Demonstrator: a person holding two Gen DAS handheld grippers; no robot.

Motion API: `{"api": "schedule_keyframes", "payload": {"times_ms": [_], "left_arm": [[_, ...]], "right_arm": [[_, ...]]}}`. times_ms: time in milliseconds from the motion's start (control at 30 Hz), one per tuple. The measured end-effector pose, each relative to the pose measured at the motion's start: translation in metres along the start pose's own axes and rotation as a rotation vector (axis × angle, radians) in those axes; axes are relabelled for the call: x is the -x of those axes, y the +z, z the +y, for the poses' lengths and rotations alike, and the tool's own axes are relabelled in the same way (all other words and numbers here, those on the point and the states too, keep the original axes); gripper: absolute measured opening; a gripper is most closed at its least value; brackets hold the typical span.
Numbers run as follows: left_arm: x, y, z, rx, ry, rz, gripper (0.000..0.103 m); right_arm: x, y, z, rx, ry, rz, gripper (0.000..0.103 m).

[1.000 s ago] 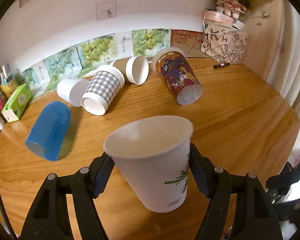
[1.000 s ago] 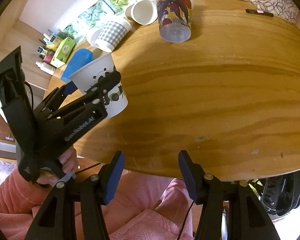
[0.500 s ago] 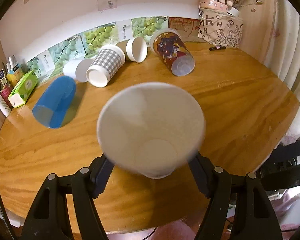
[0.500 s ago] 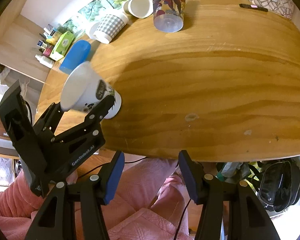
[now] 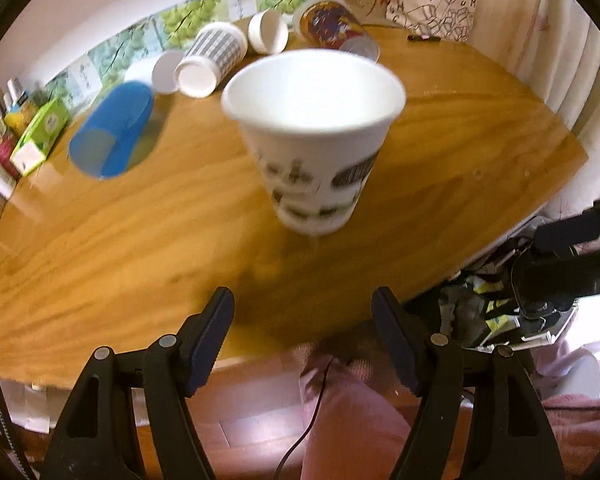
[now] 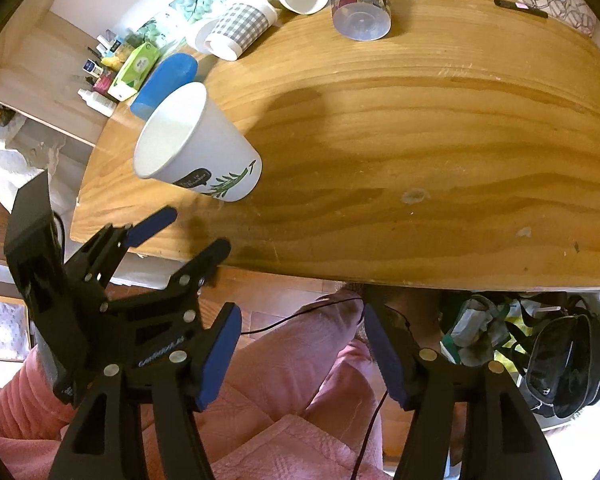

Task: Flip cup upright

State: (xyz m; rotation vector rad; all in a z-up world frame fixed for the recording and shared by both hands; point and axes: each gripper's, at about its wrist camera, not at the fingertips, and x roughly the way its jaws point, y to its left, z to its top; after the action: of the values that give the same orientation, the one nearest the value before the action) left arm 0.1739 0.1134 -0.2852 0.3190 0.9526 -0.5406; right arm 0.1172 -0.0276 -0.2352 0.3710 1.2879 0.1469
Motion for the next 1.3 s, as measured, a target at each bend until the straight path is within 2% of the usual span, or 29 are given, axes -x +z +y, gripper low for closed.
{"api": "schedule_keyframes", "payload": {"times_ms": [267, 400, 433, 500, 567, 767, 933, 1067, 1200, 1300], "left_arm": [[0.015, -0.011, 0.017, 0.108, 0.027, 0.085, 0.076], [0.033, -0.007, 0.017, 0.098, 0.146, 0.078, 0.076], [0.037, -0.005, 0.017, 0.105, 0.158, 0.087, 0.076], [0.049, 0.002, 0.02, 0.145, 0.15, 0.091, 0.076], [0.062, 0.007, 0.022, 0.175, 0.144, 0.085, 0.076], [0.106, 0.034, 0.023, 0.242, 0.122, 0.044, 0.076], [0.14, 0.058, 0.023, 0.285, 0.184, -0.057, 0.082], [0.156, 0.07, 0.025, 0.284, 0.188, -0.101, 0.082], [0.175, 0.075, 0.027, 0.313, 0.15, -0.13, 0.082], [0.187, 0.074, 0.026, 0.336, 0.162, -0.156, 0.082]], "right_arm": [[0.005, -0.003, 0.011, 0.036, -0.031, -0.047, 0.068], [0.016, -0.005, 0.018, 0.065, -0.062, -0.103, 0.07], [0.02, -0.005, 0.02, 0.072, -0.067, -0.119, 0.072], [0.027, -0.005, 0.025, 0.079, -0.07, -0.141, 0.081], [0.035, -0.004, 0.029, 0.088, -0.064, -0.159, 0.081], [0.073, -0.002, 0.045, 0.112, -0.057, -0.239, 0.083], [0.107, -0.002, 0.052, 0.091, -0.049, -0.304, 0.085], [0.125, -0.001, 0.056, 0.077, -0.046, -0.33, 0.085], [0.14, -0.002, 0.064, 0.073, -0.09, -0.379, 0.085], [0.151, -0.005, 0.072, 0.078, -0.119, -0.429, 0.085]]}}
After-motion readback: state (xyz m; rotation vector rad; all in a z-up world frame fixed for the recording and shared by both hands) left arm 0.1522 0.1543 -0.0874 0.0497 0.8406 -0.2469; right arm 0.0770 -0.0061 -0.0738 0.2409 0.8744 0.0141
